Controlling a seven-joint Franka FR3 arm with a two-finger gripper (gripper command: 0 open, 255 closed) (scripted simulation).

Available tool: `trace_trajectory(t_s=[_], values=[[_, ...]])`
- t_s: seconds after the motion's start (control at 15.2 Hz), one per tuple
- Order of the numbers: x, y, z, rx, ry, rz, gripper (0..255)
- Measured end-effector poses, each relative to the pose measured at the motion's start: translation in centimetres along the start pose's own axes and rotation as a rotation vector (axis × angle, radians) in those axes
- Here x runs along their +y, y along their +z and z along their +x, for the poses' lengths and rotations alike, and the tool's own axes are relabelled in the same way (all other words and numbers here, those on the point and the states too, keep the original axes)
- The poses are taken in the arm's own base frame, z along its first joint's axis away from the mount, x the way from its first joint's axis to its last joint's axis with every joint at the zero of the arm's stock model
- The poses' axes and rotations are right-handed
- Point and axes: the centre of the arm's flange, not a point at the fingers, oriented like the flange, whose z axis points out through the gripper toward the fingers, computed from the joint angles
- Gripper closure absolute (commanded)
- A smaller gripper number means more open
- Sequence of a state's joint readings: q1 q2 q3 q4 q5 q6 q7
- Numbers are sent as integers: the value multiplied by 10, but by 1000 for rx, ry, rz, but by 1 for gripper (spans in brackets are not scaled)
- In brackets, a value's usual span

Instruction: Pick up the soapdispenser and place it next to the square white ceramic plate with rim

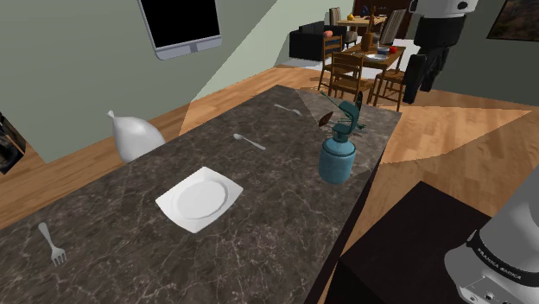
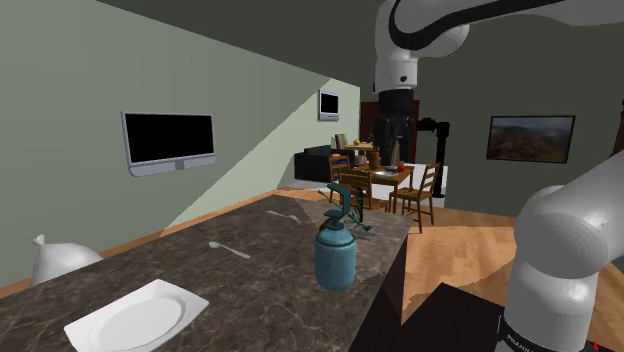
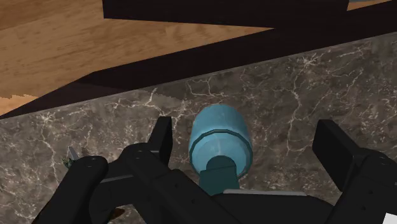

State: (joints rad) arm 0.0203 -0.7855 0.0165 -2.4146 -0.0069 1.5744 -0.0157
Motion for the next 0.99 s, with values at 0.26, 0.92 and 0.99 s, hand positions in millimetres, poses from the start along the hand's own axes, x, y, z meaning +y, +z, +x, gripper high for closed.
trace_trajectory(t_s=[0.26, 0.92, 0.99], values=[[2, 10, 29, -27, -29, -2, 0], [-6, 72, 168, -154, -169, -15, 0], [-7, 78, 180, -167, -183, -16, 0]])
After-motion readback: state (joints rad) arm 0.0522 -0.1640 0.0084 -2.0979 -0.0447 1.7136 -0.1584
